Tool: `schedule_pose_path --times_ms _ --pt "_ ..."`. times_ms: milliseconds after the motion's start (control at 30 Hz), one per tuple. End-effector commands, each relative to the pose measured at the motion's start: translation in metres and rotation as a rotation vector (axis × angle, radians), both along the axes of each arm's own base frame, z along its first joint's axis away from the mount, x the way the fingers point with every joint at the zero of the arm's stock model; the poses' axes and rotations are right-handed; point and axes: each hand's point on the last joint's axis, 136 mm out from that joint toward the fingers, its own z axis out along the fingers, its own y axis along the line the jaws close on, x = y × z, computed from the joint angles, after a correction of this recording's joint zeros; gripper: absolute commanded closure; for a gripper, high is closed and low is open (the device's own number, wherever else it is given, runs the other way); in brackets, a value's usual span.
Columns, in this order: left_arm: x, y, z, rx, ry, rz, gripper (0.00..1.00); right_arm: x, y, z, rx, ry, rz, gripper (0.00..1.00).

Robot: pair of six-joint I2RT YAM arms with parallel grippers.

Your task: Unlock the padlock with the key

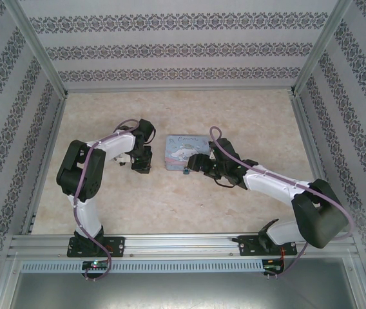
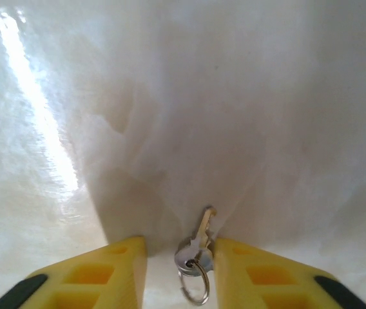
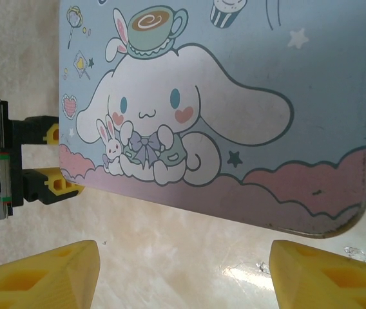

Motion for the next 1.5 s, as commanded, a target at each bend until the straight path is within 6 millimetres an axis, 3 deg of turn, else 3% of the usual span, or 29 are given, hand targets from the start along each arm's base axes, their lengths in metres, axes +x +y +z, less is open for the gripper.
schedule_pose_path --times_ms 0,333,700,867,1067,1233,1467 --pt "0.007 -0.001 -0.016 0.016 -0.014 -0.023 0.71 0.002 -0.005 0.009 -0.009 -0.025 -0.011 0.29" --pt "0.015 0.001 -0.012 0.019 -0.058 -0.105 1.0 0.012 0.0 0.04 -0.027 -0.123 0.047 0.29" --pt "0.038 0.007 0.029 0.079 -0.24 -0.296 1.0 0.023 0.002 0.062 0.01 -0.159 0.037 0.28" --pt "0.055 0.006 0.041 0.086 -0.319 -0.35 1.0 0.025 0.002 0.062 0.02 -0.149 0.028 0.28" --pt "0.08 -0.008 0.046 0.037 -0.301 -0.382 0.73 0.027 -0.002 0.057 0.023 -0.134 0.011 0.28" --pt "0.087 -0.025 0.032 -0.047 -0.251 -0.322 0.68 0.027 -0.004 0.049 0.022 -0.117 0.0 0.28" --pt "0.084 -0.027 0.028 -0.044 -0.2 -0.269 0.67 0.027 -0.007 0.043 0.024 -0.103 -0.009 0.28"
